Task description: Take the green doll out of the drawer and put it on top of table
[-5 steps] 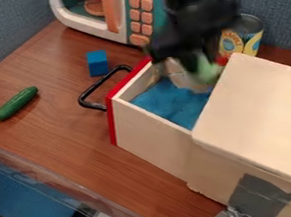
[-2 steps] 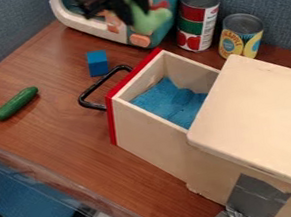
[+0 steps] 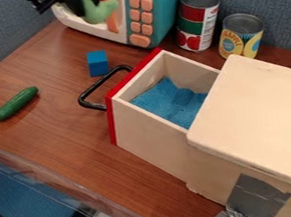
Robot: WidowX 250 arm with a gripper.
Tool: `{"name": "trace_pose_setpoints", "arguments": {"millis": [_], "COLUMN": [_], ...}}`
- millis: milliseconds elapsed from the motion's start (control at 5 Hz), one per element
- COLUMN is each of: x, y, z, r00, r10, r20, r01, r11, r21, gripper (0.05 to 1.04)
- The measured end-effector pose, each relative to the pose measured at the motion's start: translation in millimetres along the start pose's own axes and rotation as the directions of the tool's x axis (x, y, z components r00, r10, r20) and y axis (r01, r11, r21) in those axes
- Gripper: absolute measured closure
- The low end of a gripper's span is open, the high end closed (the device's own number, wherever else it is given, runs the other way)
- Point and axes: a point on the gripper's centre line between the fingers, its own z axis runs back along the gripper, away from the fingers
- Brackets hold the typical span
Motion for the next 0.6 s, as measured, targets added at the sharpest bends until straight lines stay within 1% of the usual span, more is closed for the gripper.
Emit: {"name": "trace_pose_setpoints", "arguments": {"millis": [200,400,600], "x": [7,15,15], "y": [23,58,75], "z": [0,-6,-19], "r00": [0.998,0.992,0.996], "r10": [0.017,0.09,0.058], "r20": [0.063,0.09,0.073], "r01": [-0.021,-0.099,-0.068], "r11": [0.998,0.989,0.986], "r21": [0.067,0.107,0.152], "gripper": [0.874,0.874,0.874]}}
